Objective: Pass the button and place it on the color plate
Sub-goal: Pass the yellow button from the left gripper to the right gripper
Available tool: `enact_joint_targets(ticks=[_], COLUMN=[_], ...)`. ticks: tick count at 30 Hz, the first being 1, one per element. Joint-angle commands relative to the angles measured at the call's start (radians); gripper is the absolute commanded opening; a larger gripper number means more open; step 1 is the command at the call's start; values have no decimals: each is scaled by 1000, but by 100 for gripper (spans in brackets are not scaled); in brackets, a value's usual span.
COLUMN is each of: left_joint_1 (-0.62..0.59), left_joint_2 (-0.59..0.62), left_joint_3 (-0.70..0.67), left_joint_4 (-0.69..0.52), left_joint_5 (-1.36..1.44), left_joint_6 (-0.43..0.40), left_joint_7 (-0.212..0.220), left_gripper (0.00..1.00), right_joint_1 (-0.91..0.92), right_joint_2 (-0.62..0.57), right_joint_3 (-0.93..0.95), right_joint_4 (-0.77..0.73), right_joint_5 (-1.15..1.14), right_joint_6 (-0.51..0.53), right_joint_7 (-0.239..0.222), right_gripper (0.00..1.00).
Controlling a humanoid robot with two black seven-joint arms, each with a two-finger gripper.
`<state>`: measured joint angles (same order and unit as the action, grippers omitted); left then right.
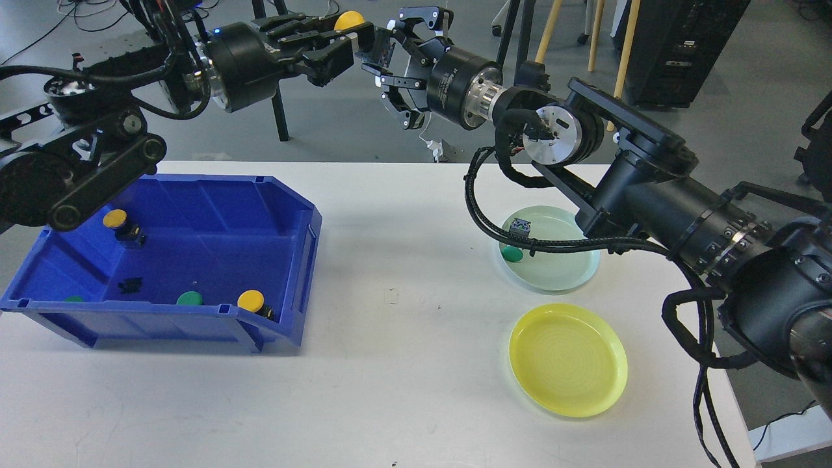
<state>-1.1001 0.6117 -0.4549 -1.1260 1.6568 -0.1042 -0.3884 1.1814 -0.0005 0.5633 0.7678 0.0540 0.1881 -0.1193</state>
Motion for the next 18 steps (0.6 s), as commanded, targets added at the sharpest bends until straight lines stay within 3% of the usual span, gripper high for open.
enact_joint_targets(ticks=[1, 4, 5, 6, 7, 8, 9, 18], left_joint_1=[-3, -1, -1, -1, -1, -1, 0, -1], left_joint_2=[0, 0, 0, -1, -1, -3, -3, 2], left_joint_3=[-1, -1, -1, -2, -7, -13, -16, -11], left_joint_4=[-1, -1, -1, -1, -1, -1, -1, -1], left_joint_5=[0, 0, 0, -5, -6, -6, -6, -11], left_joint_6=[-2, -2, 0, 1, 8, 5, 8, -14], left_joint_7=[0, 0, 2, 6, 9, 11, 11, 32], left_gripper=[15, 17, 20, 30, 43, 63, 96, 100], right_joint_1=[3, 3, 3, 3, 3, 3, 3, 6], right_joint_2=[1, 1, 1, 1, 1, 1, 1, 1], right_joint_3=[0, 0, 0, 1, 1, 1, 1, 4], right_joint_4=[-7, -10, -10, -10, -10, -10, -12, -13], right_joint_5=[0, 0, 0, 0, 0, 0, 0, 0], right_joint_6=[10, 14, 14, 14, 14, 14, 13, 10], right_joint_7=[1, 1, 1, 1, 1, 1, 1, 1], right_gripper=[15, 14, 14, 14, 14, 14, 14, 14])
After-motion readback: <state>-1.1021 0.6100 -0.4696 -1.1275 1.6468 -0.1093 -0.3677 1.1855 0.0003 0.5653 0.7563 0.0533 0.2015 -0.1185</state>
